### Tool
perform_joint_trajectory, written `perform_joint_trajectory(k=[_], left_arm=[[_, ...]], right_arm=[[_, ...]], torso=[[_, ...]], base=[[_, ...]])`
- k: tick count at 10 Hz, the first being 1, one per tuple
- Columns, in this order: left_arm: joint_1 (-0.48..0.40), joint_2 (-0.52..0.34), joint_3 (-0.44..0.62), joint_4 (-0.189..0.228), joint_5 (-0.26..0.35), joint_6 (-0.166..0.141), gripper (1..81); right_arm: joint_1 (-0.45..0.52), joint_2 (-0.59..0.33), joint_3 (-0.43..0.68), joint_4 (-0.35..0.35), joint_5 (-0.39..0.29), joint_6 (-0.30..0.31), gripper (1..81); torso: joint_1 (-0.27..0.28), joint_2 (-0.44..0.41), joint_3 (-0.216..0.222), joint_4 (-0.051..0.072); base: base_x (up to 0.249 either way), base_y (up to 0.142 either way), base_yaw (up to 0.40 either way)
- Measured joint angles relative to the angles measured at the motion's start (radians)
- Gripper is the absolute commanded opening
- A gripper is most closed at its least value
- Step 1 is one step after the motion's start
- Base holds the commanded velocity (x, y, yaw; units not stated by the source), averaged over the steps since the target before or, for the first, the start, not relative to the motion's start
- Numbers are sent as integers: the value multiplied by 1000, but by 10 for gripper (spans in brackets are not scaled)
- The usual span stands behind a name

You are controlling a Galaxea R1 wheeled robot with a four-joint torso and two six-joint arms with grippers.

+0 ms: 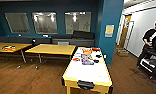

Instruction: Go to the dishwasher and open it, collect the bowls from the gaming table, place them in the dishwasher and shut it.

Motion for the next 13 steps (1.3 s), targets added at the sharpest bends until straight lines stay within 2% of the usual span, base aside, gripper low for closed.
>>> perform_joint_trajectory(k=[9,13], left_arm=[[6,3,0,2,2,0,10],[6,11,-13,3,2,0,10]], right_arm=[[-3,3,0,-1,-3,0,10],[-3,3,-1,-1,-3,0,10]], torso=[[0,0,0,0],[0,0,0,0]], base=[[0,0,-11],[0,0,-294]])
